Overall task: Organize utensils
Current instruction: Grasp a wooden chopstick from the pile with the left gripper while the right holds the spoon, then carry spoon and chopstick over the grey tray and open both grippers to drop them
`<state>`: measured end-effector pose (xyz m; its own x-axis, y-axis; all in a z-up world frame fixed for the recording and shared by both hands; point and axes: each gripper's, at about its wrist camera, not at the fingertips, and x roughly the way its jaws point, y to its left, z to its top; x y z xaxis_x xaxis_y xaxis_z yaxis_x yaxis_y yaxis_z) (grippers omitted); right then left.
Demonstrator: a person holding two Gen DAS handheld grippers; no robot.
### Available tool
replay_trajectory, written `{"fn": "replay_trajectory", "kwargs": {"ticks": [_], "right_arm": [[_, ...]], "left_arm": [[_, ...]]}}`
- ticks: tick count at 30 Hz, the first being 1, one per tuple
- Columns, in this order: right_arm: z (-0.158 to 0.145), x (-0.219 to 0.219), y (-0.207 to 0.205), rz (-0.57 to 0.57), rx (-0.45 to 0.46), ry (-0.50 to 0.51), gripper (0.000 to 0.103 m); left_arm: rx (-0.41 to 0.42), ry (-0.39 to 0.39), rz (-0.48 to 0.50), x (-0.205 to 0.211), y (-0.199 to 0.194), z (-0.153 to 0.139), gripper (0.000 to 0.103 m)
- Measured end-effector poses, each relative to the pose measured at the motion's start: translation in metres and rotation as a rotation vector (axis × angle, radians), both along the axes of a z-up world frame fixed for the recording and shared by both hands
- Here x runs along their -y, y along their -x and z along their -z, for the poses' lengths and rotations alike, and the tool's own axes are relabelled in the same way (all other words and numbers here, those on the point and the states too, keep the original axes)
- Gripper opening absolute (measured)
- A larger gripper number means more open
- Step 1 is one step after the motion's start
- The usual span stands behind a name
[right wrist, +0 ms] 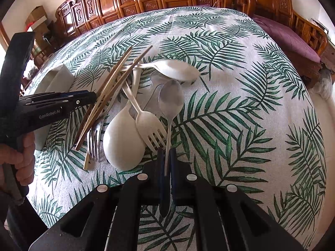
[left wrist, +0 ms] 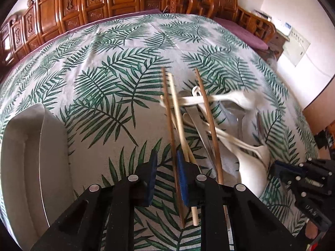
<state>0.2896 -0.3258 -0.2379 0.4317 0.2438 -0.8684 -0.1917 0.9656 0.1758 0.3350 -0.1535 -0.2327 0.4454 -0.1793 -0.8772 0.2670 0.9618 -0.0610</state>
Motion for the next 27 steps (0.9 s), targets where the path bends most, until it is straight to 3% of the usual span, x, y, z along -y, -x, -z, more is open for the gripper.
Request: {"fn": "replay_trajectory", "kwargs": {"ticks": [5, 6, 8, 12, 22, 27], "right_arm": [[0.000, -0.002, 0.000, 0.002, 0.010, 0.012, 0.008], [0.000, -0.002, 0.000, 0.002, 0.013, 0.014, 0.008], [0.000, -0.002, -0.001, 0.001, 0.017, 0.016, 0.008], [0.000, -0.002, 0.000, -0.003, 0.022, 0.019, 0.008], [-0.012, 0.006, 0.002, 0.010, 0.053, 0.003, 0.007], [-0.020, 0.011, 0.003, 0.017, 0.073, -0.009, 0.007]], "left_arm": [[0.001, -0.074, 0.023, 0.010, -0.001, 0.007, 0.018], [-0.002, -0.066, 0.024, 0.010, -0.001, 0.006, 0.007], [-0.003, -0.060, 0.017, 0.009, 0.000, 0.005, 0.005], [0.026, -0.057, 0.017, 0.007, 0.008, -0.005, 0.004], [0.134, 0.008, 0.028, -0.018, 0.050, -0.061, 0.004], [0.161, 0.030, 0.019, -0.037, 0.076, -0.072, 0.004]]}}
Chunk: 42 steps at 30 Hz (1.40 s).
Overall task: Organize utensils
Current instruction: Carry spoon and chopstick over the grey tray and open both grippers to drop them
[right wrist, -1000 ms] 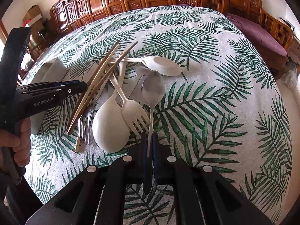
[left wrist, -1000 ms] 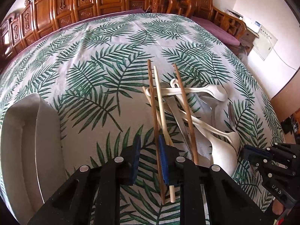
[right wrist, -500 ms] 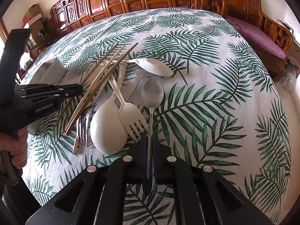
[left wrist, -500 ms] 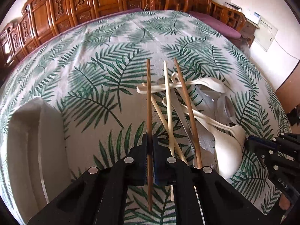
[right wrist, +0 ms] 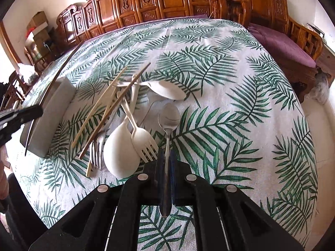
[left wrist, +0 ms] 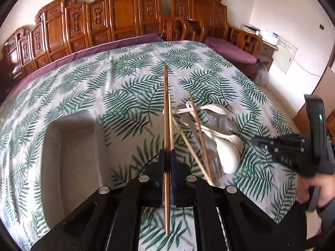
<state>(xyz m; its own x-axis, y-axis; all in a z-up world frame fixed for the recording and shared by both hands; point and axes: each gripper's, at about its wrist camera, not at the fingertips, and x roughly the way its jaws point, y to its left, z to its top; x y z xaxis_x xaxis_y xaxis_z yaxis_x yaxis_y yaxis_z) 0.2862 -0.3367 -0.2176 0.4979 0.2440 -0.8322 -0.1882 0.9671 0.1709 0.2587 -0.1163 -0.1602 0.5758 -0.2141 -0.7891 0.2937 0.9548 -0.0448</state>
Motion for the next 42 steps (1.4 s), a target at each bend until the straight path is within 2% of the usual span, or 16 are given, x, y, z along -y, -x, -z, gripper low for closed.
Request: {"fn": "replay_trajectory", "kwargs": {"ticks": [10, 22, 27, 38, 42], "right_arm": [[-0.012, -0.004, 0.001, -0.010, 0.025, -0.021, 0.007], [-0.027, -0.027, 0.010, -0.065, 0.054, -0.030, 0.007], [-0.040, -0.045, 0.016, -0.102, 0.080, -0.035, 0.007], [-0.072, -0.103, 0.014, -0.180, 0.110, -0.049, 0.007], [-0.082, -0.134, 0.012, -0.219, 0.118, -0.053, 0.007]], "left_arm": [[0.019, 0.017, -0.042, -0.037, 0.017, -0.013, 0.004], [0.025, 0.000, -0.126, -0.091, 0.012, -0.017, 0.004], [0.008, -0.005, -0.159, -0.115, 0.007, -0.012, 0.004], [-0.025, -0.004, -0.185, -0.138, -0.002, 0.001, 0.005], [-0.011, -0.003, -0.181, -0.141, -0.001, -0.001, 0.010]]}}
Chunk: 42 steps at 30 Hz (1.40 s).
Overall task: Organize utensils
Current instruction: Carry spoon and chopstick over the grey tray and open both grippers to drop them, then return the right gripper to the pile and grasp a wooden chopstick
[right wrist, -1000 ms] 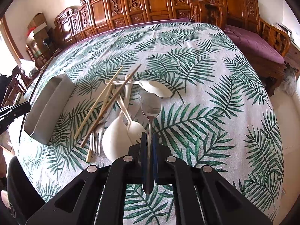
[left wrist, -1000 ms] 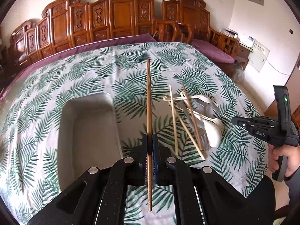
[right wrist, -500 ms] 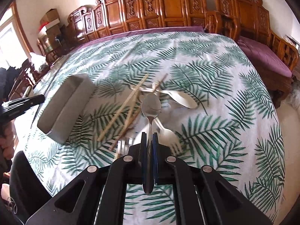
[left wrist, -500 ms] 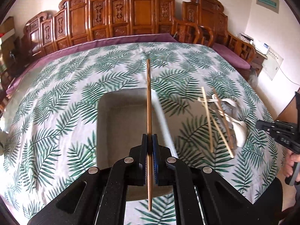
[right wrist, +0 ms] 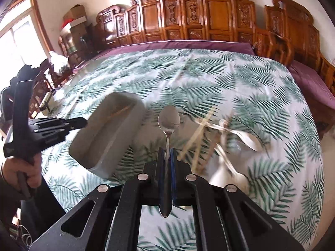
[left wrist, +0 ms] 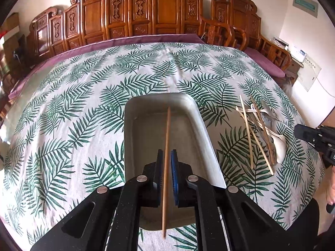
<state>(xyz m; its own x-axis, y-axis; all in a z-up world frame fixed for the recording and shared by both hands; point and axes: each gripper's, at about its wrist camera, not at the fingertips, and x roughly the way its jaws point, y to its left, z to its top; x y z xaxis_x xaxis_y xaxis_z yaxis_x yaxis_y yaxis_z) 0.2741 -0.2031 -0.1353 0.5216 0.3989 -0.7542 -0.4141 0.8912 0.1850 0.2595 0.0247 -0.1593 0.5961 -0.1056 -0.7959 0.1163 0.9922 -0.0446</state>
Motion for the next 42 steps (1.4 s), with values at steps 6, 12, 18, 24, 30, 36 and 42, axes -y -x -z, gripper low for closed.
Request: {"fn": "replay_trajectory", "kwargs": {"ticks": [6, 12, 18, 24, 30, 36, 42], "right_arm": [[-0.003, -0.052, -0.005, -0.063, -0.003, 0.002, 0.007], [0.005, -0.102, -0.013, -0.102, -0.023, 0.025, 0.007], [0.017, -0.136, -0.024, -0.105, -0.045, 0.067, 0.005], [0.030, -0.160, -0.035, -0.096, -0.085, 0.084, 0.000], [0.025, -0.162, -0.036, -0.102, -0.078, 0.051, 0.000], [0.009, -0.125, -0.026, -0.095, -0.030, 0.053, 0.000], [0.012, -0.050, -0.019, -0.027, -0.011, 0.070, 0.000]], "left_arm": [[0.027, 0.022, -0.010, -0.016, 0.010, -0.008, 0.012], [0.052, 0.021, -0.010, -0.031, 0.021, -0.018, 0.012], [0.069, 0.028, -0.014, -0.044, 0.028, -0.026, 0.012], [0.082, 0.039, -0.016, -0.054, 0.036, -0.032, 0.012], [0.094, 0.033, -0.009, -0.054, 0.042, -0.035, 0.012], [0.102, 0.044, 0.014, -0.042, 0.045, -0.039, 0.012], [0.104, 0.052, 0.058, -0.018, 0.045, -0.040, 0.012]]}}
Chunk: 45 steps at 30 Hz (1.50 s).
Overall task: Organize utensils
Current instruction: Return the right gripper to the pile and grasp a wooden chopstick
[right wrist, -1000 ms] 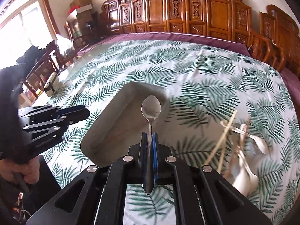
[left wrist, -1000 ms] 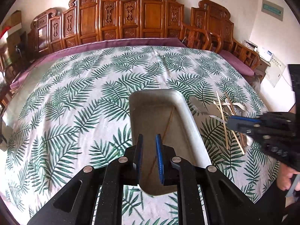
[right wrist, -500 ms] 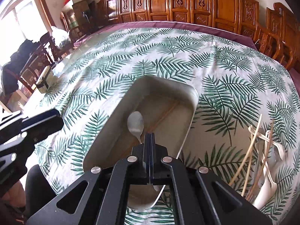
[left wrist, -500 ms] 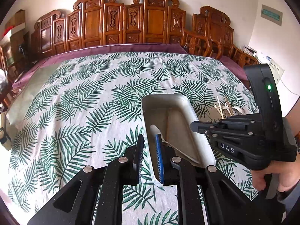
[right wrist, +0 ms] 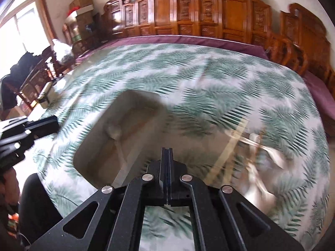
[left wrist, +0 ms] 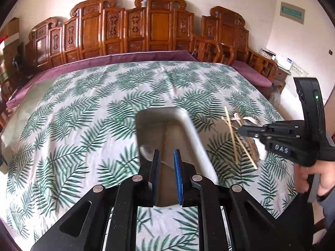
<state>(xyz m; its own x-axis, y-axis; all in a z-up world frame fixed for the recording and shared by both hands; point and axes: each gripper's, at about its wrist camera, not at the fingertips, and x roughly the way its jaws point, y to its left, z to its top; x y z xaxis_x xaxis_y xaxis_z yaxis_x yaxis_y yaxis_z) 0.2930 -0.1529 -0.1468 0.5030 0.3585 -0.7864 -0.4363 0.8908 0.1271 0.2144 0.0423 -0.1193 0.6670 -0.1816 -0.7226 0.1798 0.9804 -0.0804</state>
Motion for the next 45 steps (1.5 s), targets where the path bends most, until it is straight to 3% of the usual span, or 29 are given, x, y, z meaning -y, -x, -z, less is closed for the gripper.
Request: {"fn": "replay_trajectory", "kwargs": {"ticks": [4, 8, 11, 13, 18, 27, 31, 37, 40, 45], "right_arm": [[0.011, 0.057, 0.001, 0.073, -0.001, 0.030, 0.002], [0.025, 0.102, 0.001, 0.131, -0.015, 0.042, 0.002], [0.035, 0.119, 0.001, 0.153, -0.027, 0.046, 0.002], [0.042, 0.128, 0.000, 0.162, -0.033, 0.044, 0.010], [0.050, 0.131, -0.004, 0.164, -0.049, 0.016, 0.012], [0.061, 0.099, -0.020, 0.159, -0.093, -0.045, 0.018], [0.068, 0.088, -0.030, 0.185, -0.122, -0.049, 0.027], [0.081, 0.087, -0.041, 0.239, -0.182, -0.051, 0.028], [0.082, 0.091, -0.040, 0.243, -0.193, -0.073, 0.016], [0.081, 0.100, -0.036, 0.260, -0.211, -0.086, 0.008]], "left_arm": [[-0.009, 0.012, 0.027, 0.019, -0.002, 0.002, 0.014], [-0.012, 0.010, 0.054, 0.041, -0.003, 0.005, 0.023], [-0.025, 0.006, 0.076, 0.057, -0.006, 0.010, 0.024], [-0.027, 0.002, 0.088, 0.066, -0.006, 0.011, 0.029], [-0.033, -0.011, 0.120, 0.085, -0.005, 0.014, 0.032], [-0.043, -0.024, 0.140, 0.102, -0.004, 0.019, 0.033], [-0.051, -0.030, 0.146, 0.104, -0.003, 0.023, 0.033], [-0.064, -0.030, 0.148, 0.108, -0.004, 0.030, 0.033], [-0.072, -0.026, 0.149, 0.111, -0.004, 0.033, 0.033], [-0.085, -0.030, 0.154, 0.117, -0.006, 0.040, 0.033]]}}
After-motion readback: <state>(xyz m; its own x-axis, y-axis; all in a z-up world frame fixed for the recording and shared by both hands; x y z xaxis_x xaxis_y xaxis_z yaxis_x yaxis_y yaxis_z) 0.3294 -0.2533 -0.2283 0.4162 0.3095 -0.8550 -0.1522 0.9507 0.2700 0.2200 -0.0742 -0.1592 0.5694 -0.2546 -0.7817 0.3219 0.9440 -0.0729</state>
